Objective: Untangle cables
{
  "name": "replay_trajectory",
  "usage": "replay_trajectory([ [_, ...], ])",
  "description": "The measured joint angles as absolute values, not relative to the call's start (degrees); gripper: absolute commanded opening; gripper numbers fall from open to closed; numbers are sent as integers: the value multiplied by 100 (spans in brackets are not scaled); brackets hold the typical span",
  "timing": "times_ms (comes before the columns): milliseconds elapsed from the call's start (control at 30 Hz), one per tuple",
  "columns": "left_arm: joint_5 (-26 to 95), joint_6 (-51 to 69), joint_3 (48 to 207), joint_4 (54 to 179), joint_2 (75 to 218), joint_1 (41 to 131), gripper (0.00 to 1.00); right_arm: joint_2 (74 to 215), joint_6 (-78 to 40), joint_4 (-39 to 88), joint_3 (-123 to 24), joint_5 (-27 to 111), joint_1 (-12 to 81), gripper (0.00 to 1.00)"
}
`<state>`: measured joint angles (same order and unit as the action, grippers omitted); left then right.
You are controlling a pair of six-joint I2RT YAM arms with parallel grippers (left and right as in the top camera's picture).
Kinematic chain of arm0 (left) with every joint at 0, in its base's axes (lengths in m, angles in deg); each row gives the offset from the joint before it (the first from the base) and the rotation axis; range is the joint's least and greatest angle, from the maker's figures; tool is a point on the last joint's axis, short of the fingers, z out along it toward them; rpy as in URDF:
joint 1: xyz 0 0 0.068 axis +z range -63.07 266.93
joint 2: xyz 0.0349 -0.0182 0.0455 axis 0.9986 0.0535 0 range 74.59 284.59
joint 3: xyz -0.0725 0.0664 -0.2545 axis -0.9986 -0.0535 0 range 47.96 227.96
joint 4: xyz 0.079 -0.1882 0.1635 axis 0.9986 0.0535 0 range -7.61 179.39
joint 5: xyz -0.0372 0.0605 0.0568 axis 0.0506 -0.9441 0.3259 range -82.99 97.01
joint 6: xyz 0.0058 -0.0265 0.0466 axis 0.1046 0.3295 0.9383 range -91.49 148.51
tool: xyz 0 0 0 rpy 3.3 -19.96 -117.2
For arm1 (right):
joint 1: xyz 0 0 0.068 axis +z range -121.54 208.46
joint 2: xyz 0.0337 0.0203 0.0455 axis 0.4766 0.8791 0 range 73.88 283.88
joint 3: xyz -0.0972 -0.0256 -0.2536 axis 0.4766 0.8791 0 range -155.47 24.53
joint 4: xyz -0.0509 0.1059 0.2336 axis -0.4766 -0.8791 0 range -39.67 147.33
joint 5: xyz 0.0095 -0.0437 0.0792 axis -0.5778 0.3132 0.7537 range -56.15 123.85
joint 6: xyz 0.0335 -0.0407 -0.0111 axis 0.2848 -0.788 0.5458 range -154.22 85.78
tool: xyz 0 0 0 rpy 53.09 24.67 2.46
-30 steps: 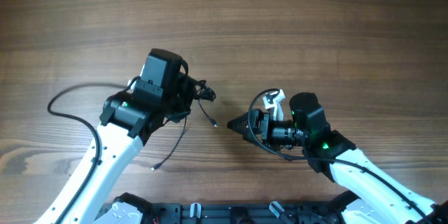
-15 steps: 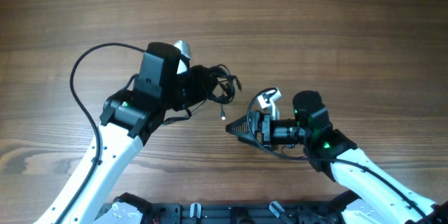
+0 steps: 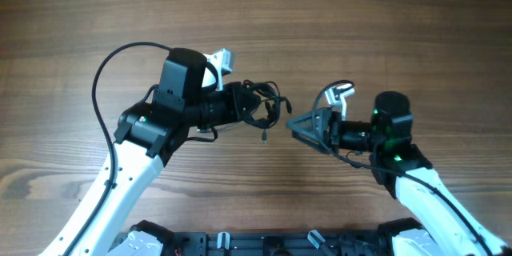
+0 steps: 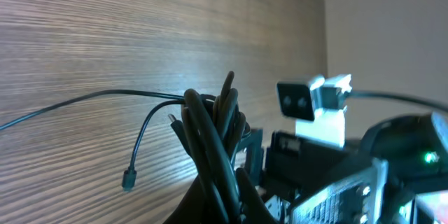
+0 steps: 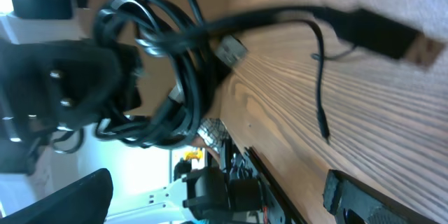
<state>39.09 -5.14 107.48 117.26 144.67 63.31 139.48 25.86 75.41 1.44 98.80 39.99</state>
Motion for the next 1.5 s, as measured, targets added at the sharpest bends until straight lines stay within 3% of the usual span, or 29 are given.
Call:
replay_trajectory([
  [233,4158,-195,10748,11721,14467,6331,4,12689,2557,7412,142,9906,3960,100],
  [467,4385,118,10748,11706,14467,6251,4,11990,2100,5010,87,9152,3960,100],
  [667,4680,717,10748,11700,14467,6100,4,11977,2098,4057,87,8457,3960,100],
  [1000,4949,878,10748,11575,14467,6100,4,11999,2863,4182,87,8330,3960,100],
  [1300,5144,1016,10748,11584,14467,6100,4,12016,951,4374,87,8755,3960,100],
  [1500,5343,1449,10751,12148,14467,6100,4,12067,186,5506,92,8827,3960,100],
])
